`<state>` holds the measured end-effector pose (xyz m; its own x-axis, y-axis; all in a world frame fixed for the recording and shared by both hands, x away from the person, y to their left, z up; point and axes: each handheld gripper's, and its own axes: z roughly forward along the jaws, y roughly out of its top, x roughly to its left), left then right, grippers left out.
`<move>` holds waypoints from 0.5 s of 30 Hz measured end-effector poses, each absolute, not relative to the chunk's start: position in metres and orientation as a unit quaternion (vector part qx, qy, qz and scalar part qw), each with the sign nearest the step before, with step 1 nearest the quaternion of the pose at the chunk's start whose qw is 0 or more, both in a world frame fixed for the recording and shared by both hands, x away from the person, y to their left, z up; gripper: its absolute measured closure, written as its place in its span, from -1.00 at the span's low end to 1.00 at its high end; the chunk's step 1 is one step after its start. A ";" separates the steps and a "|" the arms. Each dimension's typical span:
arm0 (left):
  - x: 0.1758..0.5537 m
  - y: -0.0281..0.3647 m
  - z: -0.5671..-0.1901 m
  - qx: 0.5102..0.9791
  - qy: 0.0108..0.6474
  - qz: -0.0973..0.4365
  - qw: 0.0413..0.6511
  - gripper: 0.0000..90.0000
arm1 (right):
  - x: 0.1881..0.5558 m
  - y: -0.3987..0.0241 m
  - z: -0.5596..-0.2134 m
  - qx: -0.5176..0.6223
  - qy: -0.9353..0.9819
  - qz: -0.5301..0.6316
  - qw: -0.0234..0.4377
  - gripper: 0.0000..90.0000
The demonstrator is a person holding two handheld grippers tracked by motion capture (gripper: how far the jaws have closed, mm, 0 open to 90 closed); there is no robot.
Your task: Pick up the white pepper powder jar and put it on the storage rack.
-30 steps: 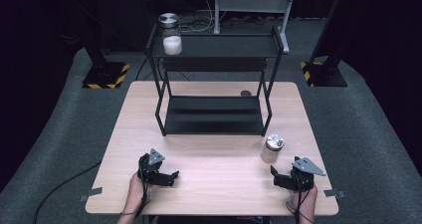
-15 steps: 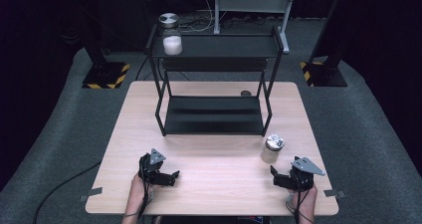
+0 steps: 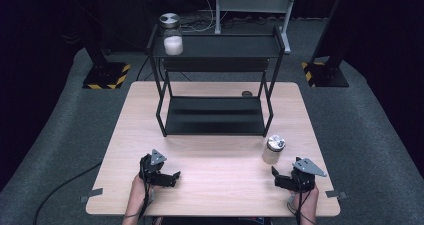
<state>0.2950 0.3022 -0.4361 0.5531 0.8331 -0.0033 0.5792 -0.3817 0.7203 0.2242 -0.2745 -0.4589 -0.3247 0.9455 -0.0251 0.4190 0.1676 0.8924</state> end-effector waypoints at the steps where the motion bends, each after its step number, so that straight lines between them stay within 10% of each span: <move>1: 0.295 0.302 -0.436 0.811 0.436 0.184 0.345 -1.00 | 0.224 -0.274 -0.459 0.490 0.697 0.420 0.313 -1.00; 15: 0.295 0.302 -0.436 0.811 0.436 0.183 0.345 -1.00 | 0.226 -0.267 -0.456 0.493 0.702 0.402 0.320 -1.00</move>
